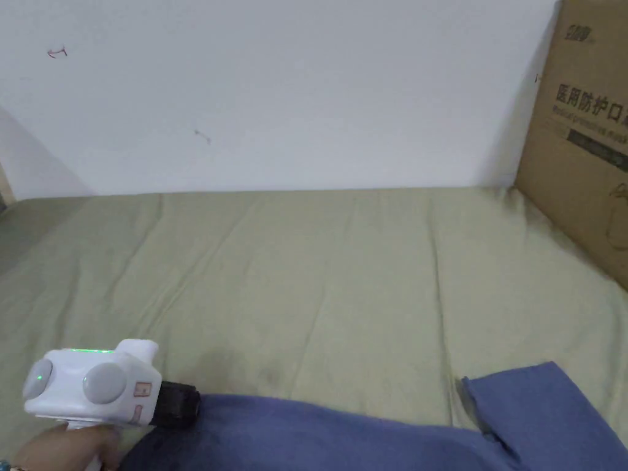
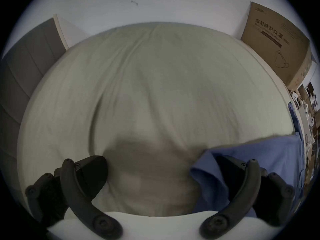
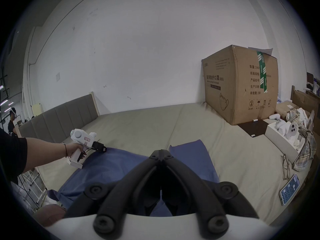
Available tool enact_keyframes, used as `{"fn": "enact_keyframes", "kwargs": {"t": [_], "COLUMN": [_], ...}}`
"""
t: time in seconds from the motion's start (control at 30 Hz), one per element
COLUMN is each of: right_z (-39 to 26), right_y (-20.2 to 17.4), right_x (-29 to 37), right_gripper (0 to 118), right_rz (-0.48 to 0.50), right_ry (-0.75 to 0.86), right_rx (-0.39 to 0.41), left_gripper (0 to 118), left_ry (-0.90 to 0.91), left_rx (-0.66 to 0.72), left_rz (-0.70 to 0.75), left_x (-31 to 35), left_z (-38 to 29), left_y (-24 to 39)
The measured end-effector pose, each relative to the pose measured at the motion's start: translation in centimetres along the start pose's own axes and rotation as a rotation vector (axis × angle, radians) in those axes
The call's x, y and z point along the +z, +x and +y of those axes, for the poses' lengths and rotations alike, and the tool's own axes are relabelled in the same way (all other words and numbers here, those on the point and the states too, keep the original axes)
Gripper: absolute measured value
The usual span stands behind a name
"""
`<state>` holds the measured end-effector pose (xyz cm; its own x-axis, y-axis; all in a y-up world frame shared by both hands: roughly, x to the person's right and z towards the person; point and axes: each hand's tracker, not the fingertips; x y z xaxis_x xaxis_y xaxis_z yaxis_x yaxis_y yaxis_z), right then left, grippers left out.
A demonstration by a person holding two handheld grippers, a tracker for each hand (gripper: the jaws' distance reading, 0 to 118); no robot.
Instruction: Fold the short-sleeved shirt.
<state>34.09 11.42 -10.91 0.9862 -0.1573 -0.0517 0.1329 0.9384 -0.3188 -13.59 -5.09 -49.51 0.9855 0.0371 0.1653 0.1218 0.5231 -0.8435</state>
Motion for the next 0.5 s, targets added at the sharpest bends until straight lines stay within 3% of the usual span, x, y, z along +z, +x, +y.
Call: {"fn": "enact_keyframes", "kwargs": {"t": [0.1, 0.13, 0.23, 0.27, 0.3, 0.33, 0.4, 0.5], "right_z": [-0.6, -0.7, -0.8, -0.5, 0.0, 0.6, 1.9, 3.8], "right_y": [-0.1, 0.1, 1.4, 1.9, 2.6, 3.6, 6.1, 10.2], "right_x": [-0.7, -0.9, -1.3, -1.6, -2.1, -2.8, -5.0, -11.7], "right_gripper": [0, 0, 0, 0, 0, 0, 0, 4], "right_rz": [-0.012, -0.009, 0.004, -0.002, -0.008, -0.007, 0.003, -0.017], "right_ry": [-0.031, -0.039, -0.033, -0.038, -0.047, -0.047, -0.065, -0.298], "right_rx": [-0.012, -0.024, -0.075, -0.088, -0.104, -0.131, -0.197, -0.214], "left_gripper": [117, 109, 48, 9, 2, 2, 1, 2], "left_ry": [-0.021, 0.020, 0.118, 0.128, 0.132, 0.153, 0.225, 0.394], "left_rx": [-0.106, -0.137, -0.186, -0.189, -0.182, -0.181, -0.098, 0.051], "left_rz": [0.063, 0.029, -0.027, -0.017, -0.048, -0.005, -0.080, -0.116], "left_x": [1.2, 2.1, 4.9, 5.7, 6.5, 7.4, 10.0, 15.6], "left_z": [0.7, 0.1, -1.5, -2.0, -2.3, -2.8, -3.6, -5.3], "left_y": [1.9, 2.5, 2.9, 3.0, 2.7, 3.0, 2.5, 2.7]}}
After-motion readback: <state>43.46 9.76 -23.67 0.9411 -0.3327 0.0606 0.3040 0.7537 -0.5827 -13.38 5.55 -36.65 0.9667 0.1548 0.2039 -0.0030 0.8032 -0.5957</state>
